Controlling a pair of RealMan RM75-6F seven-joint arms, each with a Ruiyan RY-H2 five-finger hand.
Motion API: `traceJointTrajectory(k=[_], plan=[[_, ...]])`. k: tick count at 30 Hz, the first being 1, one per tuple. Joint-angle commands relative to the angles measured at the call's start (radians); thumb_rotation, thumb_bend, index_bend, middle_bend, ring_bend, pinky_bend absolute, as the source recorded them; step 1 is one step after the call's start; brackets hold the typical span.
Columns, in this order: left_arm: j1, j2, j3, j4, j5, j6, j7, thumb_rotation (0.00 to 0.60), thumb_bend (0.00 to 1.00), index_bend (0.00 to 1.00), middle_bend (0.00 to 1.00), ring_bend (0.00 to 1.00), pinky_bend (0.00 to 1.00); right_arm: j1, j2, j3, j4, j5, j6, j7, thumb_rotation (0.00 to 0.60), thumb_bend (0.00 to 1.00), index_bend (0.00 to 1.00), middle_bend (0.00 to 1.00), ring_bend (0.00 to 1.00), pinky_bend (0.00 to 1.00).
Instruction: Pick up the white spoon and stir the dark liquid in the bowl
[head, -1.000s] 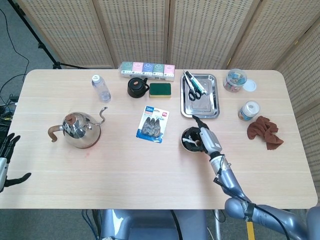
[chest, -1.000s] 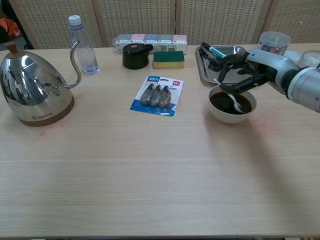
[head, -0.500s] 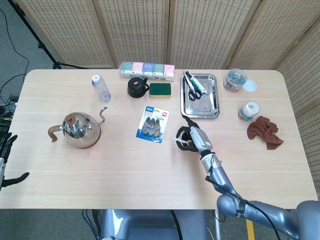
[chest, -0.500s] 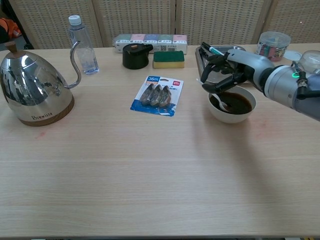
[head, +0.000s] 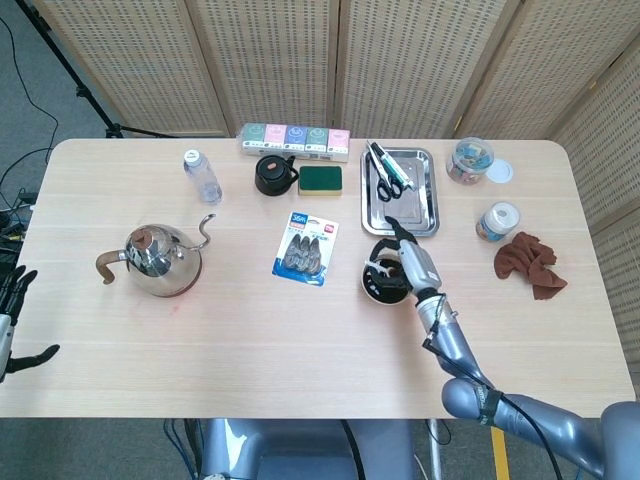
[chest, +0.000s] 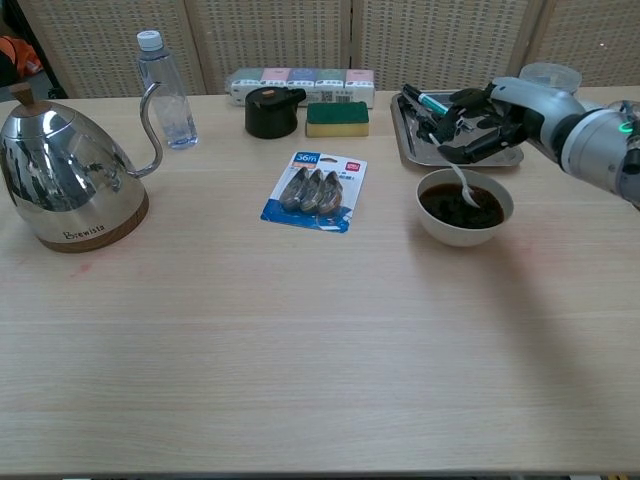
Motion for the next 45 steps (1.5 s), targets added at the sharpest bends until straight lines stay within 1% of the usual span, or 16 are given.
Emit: traceJointTrajectory(k=[1, 6, 12, 21, 28, 36, 41, 45], plan=[[-0.001, -0.005, 0.002, -0.001, 0.001, -0.003, 0.010, 0.600, 0.00, 0.00, 0.00, 0.00, 0.00, -0.020, 0.025, -0.007, -0.005, -0.005, -0.004, 0.021, 0.600, 0.47, 0.53, 0.00, 0.00, 0.02], [-0.005, -0.011, 0.002, -0.002, -0.004, -0.010, 0.024, 0.600, 0.00, 0.00, 0.00, 0.00, 0.00, -0.043, 0.064, -0.019, -0.028, -0.018, -0.018, 0.048, 0.600, 0.48, 0.53, 0.00, 0.00, 0.02], [-0.007, -0.016, 0.002, -0.004, -0.008, -0.013, 0.038, 0.600, 0.00, 0.00, 0.00, 0.00, 0.00, -0.060, 0.112, -0.032, -0.095, -0.033, -0.055, 0.087, 0.600, 0.49, 0.53, 0.00, 0.00, 0.02], [-0.007, -0.013, 0.001, -0.003, -0.009, -0.013, 0.032, 0.600, 0.00, 0.00, 0.00, 0.00, 0.00, -0.043, 0.111, -0.031, -0.147, -0.050, -0.051, 0.078, 0.600, 0.49, 0.53, 0.00, 0.00, 0.02], [-0.005, -0.005, -0.001, -0.001, -0.010, -0.009, 0.012, 0.600, 0.00, 0.00, 0.00, 0.00, 0.00, 0.006, 0.051, -0.022, -0.097, -0.015, -0.035, 0.014, 0.600, 0.49, 0.53, 0.00, 0.00, 0.02], [-0.005, -0.002, -0.002, 0.000, -0.011, -0.009, 0.003, 0.600, 0.00, 0.00, 0.00, 0.00, 0.00, 0.040, 0.011, -0.007, -0.028, 0.037, -0.041, -0.017, 0.600, 0.49, 0.54, 0.00, 0.00, 0.02], [-0.004, -0.001, -0.003, 0.001, -0.013, -0.009, 0.000, 0.600, 0.00, 0.00, 0.00, 0.00, 0.00, 0.043, 0.016, 0.000, -0.015, 0.050, -0.037, -0.023, 0.600, 0.50, 0.54, 0.00, 0.00, 0.02], [-0.004, -0.002, -0.003, 0.001, -0.012, -0.008, 0.002, 0.600, 0.00, 0.00, 0.00, 0.00, 0.00, 0.028, 0.047, -0.007, -0.031, 0.047, -0.037, -0.023, 0.600, 0.50, 0.54, 0.00, 0.00, 0.02]])
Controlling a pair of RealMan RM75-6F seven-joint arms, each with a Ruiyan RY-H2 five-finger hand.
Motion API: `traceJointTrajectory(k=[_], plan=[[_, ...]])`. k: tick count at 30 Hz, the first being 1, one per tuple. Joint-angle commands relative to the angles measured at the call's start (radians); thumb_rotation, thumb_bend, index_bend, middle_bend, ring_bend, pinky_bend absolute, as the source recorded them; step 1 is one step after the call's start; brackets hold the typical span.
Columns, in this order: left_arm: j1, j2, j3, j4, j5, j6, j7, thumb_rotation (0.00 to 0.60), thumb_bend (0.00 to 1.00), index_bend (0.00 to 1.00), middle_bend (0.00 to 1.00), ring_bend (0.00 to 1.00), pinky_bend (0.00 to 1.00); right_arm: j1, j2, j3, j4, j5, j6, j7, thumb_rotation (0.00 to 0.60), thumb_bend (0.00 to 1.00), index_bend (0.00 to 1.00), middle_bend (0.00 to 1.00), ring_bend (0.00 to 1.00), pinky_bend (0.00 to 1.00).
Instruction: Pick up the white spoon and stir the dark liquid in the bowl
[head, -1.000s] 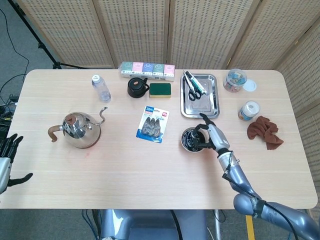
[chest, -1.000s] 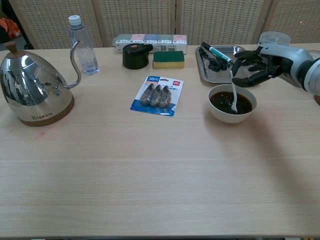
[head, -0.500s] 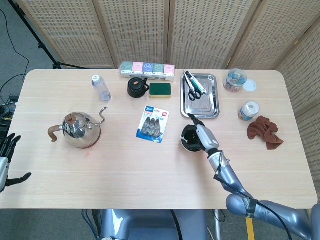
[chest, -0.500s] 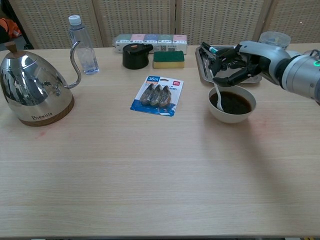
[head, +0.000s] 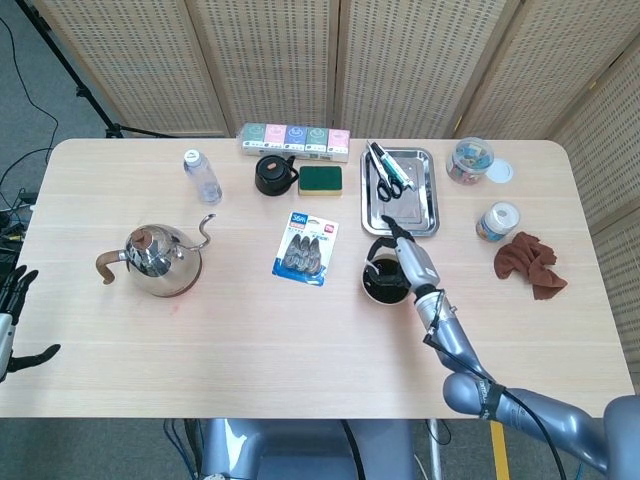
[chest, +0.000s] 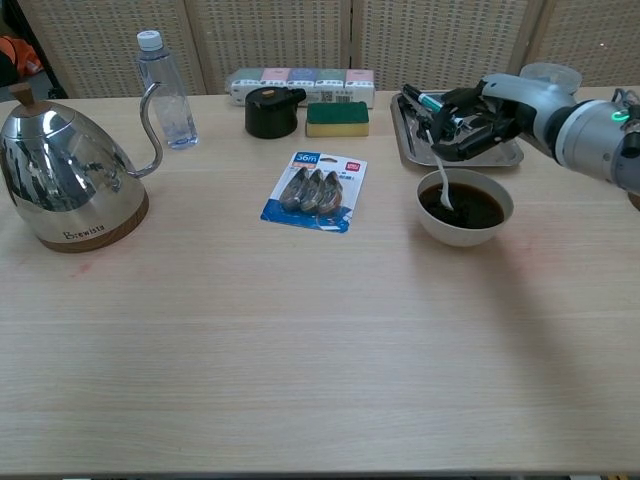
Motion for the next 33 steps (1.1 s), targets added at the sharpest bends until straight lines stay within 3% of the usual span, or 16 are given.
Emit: traceJointTrajectory(k=[1, 18, 24, 33], plan=[[-0.001, -0.002, 0.001, 0.000, 0.001, -0.003, 0.004, 0.600, 0.00, 0.00, 0.00, 0.00, 0.00, -0.015, 0.027, -0.007, -0.018, -0.004, 0.000, 0.004, 0.600, 0.50, 0.54, 0.00, 0.00, 0.02], [-0.004, -0.010, 0.006, -0.006, 0.007, -0.006, 0.025, 0.600, 0.00, 0.00, 0.00, 0.00, 0.00, -0.090, 0.160, -0.064, -0.161, -0.109, 0.004, 0.045, 0.600, 0.50, 0.54, 0.00, 0.00, 0.02], [-0.003, -0.008, 0.006, -0.007, 0.008, -0.004, 0.023, 0.600, 0.00, 0.00, 0.00, 0.00, 0.00, -0.077, 0.150, -0.063, -0.183, -0.121, 0.011, 0.033, 0.600, 0.50, 0.54, 0.00, 0.00, 0.02], [-0.005, -0.008, 0.003, -0.004, -0.001, -0.009, 0.021, 0.600, 0.00, 0.00, 0.00, 0.00, 0.00, -0.022, 0.065, -0.032, -0.135, -0.081, 0.028, -0.001, 0.600, 0.50, 0.54, 0.00, 0.00, 0.02]])
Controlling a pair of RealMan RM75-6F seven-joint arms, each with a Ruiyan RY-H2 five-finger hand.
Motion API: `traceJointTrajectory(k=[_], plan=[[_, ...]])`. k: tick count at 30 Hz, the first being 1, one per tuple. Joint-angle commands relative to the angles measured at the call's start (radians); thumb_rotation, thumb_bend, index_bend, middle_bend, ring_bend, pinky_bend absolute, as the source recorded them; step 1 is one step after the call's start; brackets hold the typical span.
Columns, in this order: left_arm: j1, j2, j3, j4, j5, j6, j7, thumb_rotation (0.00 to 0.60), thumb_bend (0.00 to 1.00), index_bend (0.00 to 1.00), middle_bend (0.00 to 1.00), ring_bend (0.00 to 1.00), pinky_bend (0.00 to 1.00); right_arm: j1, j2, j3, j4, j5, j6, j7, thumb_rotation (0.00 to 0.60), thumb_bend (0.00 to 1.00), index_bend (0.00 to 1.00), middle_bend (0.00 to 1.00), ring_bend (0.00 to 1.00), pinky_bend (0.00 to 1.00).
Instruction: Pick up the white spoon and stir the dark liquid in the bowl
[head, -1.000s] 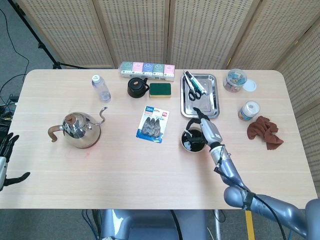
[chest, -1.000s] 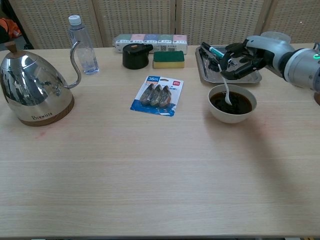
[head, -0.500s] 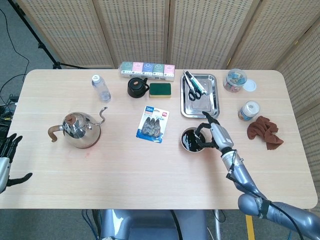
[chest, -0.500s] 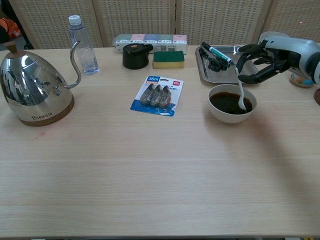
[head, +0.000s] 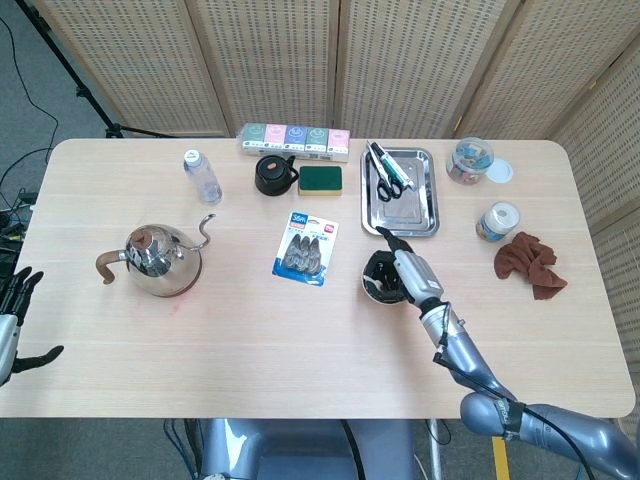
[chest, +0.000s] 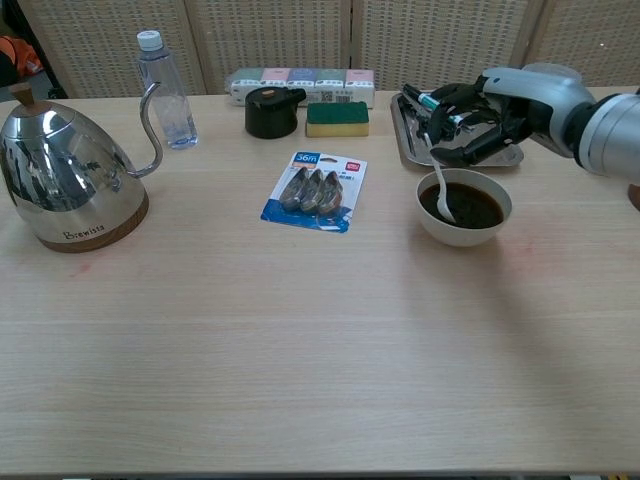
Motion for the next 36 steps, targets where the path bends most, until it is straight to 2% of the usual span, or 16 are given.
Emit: traceJointTrajectory(k=[1, 6, 12, 26, 31, 36], plan=[[-0.001, 0.000, -0.001, 0.000, -0.003, -0.002, 0.002, 0.600, 0.00, 0.00, 0.00, 0.00, 0.00, 0.019, -0.027, 0.013, 0.027, 0.019, 0.006, -0.012, 0.600, 0.51, 0.54, 0.00, 0.00, 0.02], [-0.001, 0.000, -0.003, 0.001, -0.010, -0.003, 0.001, 0.600, 0.00, 0.00, 0.00, 0.00, 0.00, 0.042, -0.057, 0.027, 0.077, 0.053, 0.009, -0.031, 0.600, 0.51, 0.54, 0.00, 0.00, 0.02], [-0.001, 0.001, -0.004, 0.002, -0.012, -0.005, -0.002, 0.600, 0.00, 0.00, 0.00, 0.00, 0.00, 0.029, -0.032, 0.031, 0.100, 0.067, 0.015, -0.028, 0.600, 0.52, 0.54, 0.00, 0.00, 0.02], [-0.003, -0.004, 0.003, -0.006, 0.000, -0.006, 0.014, 0.600, 0.00, 0.00, 0.00, 0.00, 0.00, -0.042, 0.107, -0.018, -0.002, 0.048, -0.028, 0.015, 0.600, 0.52, 0.54, 0.00, 0.00, 0.02], [-0.004, -0.003, 0.002, -0.005, -0.003, -0.008, 0.012, 0.600, 0.00, 0.00, 0.00, 0.00, 0.00, -0.044, 0.127, -0.025, -0.046, 0.037, -0.040, 0.020, 0.600, 0.52, 0.54, 0.00, 0.00, 0.02], [-0.004, -0.002, 0.002, -0.005, -0.003, -0.009, 0.009, 0.600, 0.00, 0.00, 0.00, 0.00, 0.00, -0.011, 0.100, -0.008, -0.038, 0.065, -0.052, 0.012, 0.600, 0.52, 0.54, 0.00, 0.00, 0.02]])
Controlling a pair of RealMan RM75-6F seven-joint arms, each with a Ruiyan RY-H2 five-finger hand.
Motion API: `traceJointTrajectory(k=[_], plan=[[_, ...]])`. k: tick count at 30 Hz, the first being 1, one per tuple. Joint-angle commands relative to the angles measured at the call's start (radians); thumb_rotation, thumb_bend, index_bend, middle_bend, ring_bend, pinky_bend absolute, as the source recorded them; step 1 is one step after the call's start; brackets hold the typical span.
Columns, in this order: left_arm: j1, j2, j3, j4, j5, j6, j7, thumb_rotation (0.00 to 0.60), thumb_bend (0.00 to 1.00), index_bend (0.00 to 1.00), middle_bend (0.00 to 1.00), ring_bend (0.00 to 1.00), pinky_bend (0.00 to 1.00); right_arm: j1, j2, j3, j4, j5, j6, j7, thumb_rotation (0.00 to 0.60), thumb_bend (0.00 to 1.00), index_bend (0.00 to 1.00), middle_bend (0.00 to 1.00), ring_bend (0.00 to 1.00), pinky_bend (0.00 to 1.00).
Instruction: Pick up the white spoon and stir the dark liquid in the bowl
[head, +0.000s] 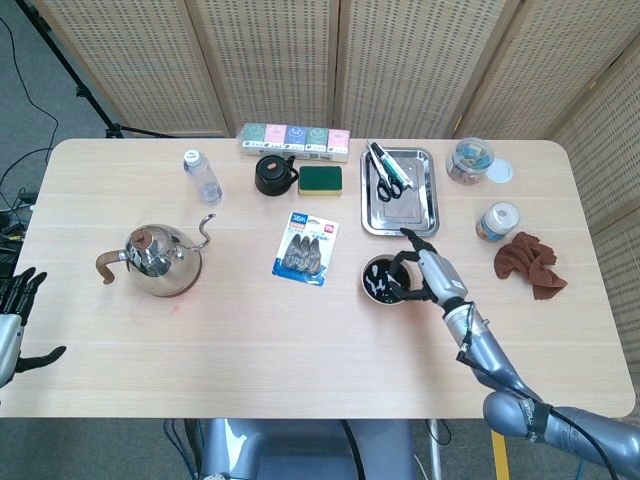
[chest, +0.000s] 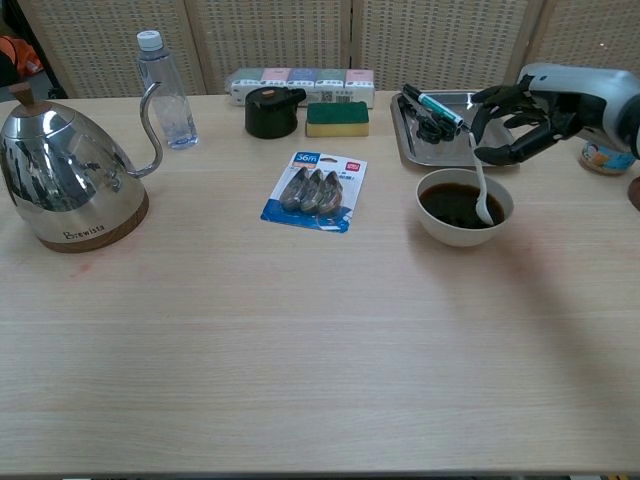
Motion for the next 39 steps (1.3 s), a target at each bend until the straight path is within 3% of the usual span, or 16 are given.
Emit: traceJointTrajectory(k=[1, 7, 15, 25, 31, 39], plan=[[0.001, 0.001, 0.000, 0.000, 0.000, 0.001, -0.001, 0.600, 0.00, 0.00, 0.00, 0.00, 0.00, 0.025, -0.027, 0.015, 0.020, 0.032, -0.011, -0.004, 0.600, 0.52, 0.54, 0.00, 0.00, 0.02], [0.001, 0.003, -0.002, 0.002, -0.004, 0.002, -0.006, 0.600, 0.00, 0.00, 0.00, 0.00, 0.00, 0.061, -0.084, 0.032, 0.086, 0.094, -0.024, -0.005, 0.600, 0.52, 0.54, 0.00, 0.00, 0.02], [0.002, 0.005, -0.004, 0.005, -0.004, 0.005, -0.013, 0.600, 0.00, 0.00, 0.00, 0.00, 0.00, 0.056, -0.109, 0.042, 0.127, 0.094, 0.026, -0.006, 0.600, 0.52, 0.54, 0.00, 0.00, 0.02], [0.001, 0.000, 0.000, 0.001, 0.001, 0.003, -0.001, 0.600, 0.00, 0.00, 0.00, 0.00, 0.00, 0.012, -0.049, 0.025, 0.074, 0.062, 0.040, 0.010, 0.600, 0.52, 0.54, 0.00, 0.00, 0.01], [0.000, -0.004, 0.002, -0.001, 0.001, 0.001, 0.010, 0.600, 0.00, 0.00, 0.00, 0.00, 0.00, -0.020, 0.017, 0.005, -0.017, 0.056, 0.001, 0.041, 0.600, 0.52, 0.54, 0.00, 0.00, 0.00], [0.000, -0.006, 0.002, -0.001, 0.000, 0.001, 0.015, 0.600, 0.00, 0.00, 0.00, 0.00, 0.00, -0.011, -0.012, -0.002, -0.027, 0.030, 0.021, 0.026, 0.600, 0.52, 0.54, 0.00, 0.00, 0.00]])
